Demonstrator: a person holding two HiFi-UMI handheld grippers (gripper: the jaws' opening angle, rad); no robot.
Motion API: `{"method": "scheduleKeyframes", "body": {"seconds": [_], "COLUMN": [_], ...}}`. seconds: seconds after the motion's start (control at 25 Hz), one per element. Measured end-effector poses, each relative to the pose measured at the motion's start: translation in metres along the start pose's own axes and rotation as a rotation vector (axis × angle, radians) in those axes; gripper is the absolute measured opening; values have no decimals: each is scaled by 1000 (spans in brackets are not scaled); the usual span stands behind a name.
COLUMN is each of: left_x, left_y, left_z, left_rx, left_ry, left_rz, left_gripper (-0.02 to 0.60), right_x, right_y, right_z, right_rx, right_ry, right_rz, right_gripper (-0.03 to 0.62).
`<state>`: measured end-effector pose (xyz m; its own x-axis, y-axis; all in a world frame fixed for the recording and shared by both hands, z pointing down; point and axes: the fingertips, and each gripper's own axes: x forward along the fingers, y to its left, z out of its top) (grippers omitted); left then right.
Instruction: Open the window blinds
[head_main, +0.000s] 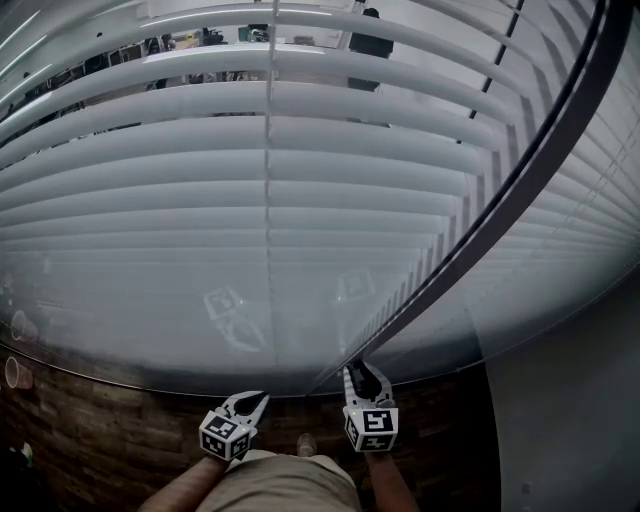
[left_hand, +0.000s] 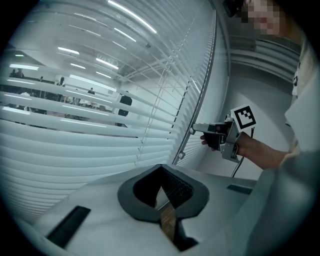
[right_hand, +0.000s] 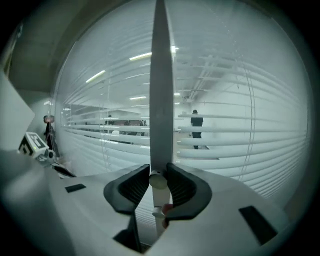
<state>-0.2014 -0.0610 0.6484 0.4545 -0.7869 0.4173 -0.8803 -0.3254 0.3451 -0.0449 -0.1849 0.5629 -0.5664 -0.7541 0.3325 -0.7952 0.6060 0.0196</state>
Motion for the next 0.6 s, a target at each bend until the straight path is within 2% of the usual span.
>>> {"method": "scheduleKeyframes", "body": {"seconds": [0.36, 0.6], "left_x": [6, 8], "left_y": [-9, -25], "left_z": [-2, 2], "left_rx": [4, -5], "left_ry": [4, 4], "left_rz": [-7, 3], "left_gripper": [12, 12], "right_x": [1, -1], "right_y": [-7, -13], "right_z": [-4, 1], "right_rx": [262, 500], "right_ry": [33, 76], "right_rz": [78, 169], "right_gripper": [118, 118]}}
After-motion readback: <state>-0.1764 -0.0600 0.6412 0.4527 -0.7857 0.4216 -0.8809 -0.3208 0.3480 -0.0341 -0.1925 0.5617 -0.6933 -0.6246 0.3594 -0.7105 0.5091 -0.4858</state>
